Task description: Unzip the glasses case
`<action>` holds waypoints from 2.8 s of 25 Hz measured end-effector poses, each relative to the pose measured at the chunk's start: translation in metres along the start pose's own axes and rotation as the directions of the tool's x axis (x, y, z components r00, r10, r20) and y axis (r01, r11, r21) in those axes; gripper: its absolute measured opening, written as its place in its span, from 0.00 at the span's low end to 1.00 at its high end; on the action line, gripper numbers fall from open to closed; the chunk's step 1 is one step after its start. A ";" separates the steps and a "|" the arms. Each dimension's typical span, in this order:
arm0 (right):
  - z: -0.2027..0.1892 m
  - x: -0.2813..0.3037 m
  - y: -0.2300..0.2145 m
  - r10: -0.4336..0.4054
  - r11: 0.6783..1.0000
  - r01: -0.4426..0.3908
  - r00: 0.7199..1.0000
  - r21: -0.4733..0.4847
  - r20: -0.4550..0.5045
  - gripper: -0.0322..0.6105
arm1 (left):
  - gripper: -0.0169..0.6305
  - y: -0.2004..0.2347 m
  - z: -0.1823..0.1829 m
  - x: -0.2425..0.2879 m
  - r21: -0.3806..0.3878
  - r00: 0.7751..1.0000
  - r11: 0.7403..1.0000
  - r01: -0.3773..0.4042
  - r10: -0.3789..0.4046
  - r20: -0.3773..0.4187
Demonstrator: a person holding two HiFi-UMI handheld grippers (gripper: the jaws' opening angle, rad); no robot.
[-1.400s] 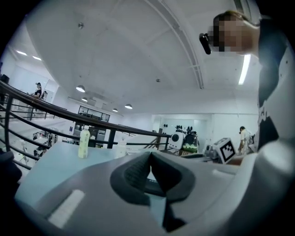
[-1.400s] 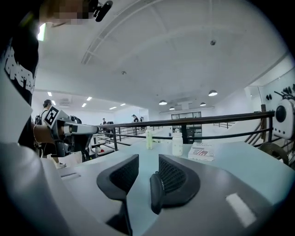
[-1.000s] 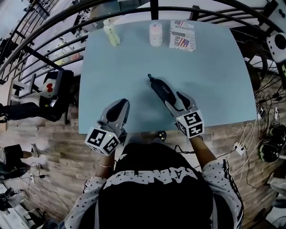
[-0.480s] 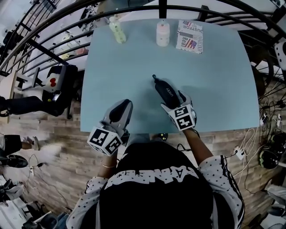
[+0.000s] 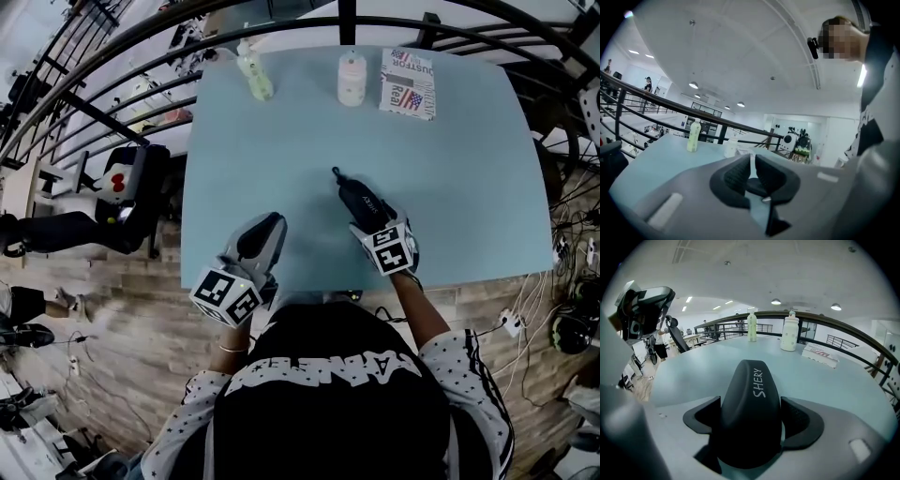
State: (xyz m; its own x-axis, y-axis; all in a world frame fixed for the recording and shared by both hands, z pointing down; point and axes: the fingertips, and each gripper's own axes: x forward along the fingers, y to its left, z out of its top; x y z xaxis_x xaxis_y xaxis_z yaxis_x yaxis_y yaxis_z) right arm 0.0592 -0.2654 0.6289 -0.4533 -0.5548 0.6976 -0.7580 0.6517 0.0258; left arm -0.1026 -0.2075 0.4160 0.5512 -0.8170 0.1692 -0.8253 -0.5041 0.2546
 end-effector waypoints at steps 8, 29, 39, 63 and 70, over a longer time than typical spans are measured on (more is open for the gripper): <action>0.006 -0.004 -0.003 -0.018 0.999 0.016 0.999 0.041 0.044 0.58 | 0.03 0.011 0.001 -0.001 -0.024 1.000 1.000 0.010 -0.010 -0.011; 0.059 -0.089 -0.022 -0.066 0.997 0.047 0.945 0.064 0.319 0.55 | 0.03 -0.029 -0.014 0.026 -0.073 0.993 0.991 0.108 -0.111 -0.034; 0.118 -0.154 -0.023 -0.086 0.994 0.112 0.862 -0.022 0.499 0.55 | 0.03 -0.061 0.011 0.039 -0.144 0.974 0.964 0.225 -0.222 0.038; 0.192 -0.206 0.064 0.156 0.920 0.139 0.728 -0.367 0.668 0.55 | 0.03 -0.105 0.072 0.049 -0.243 0.911 0.879 0.410 -0.386 0.143; 0.185 -0.198 0.101 0.238 0.874 0.129 0.726 -0.468 0.645 0.55 | 0.03 -0.102 0.063 0.045 -0.242 0.921 0.888 0.390 -0.374 0.112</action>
State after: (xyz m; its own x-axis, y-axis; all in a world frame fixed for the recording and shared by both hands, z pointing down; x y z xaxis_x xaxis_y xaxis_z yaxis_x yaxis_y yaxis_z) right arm -0.0142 -0.1855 0.3605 -0.8121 -0.5814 0.0508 -0.5017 0.7400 0.4480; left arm -0.0017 -0.2104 0.3377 0.8024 -0.5950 -0.0461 -0.4882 -0.6990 0.5225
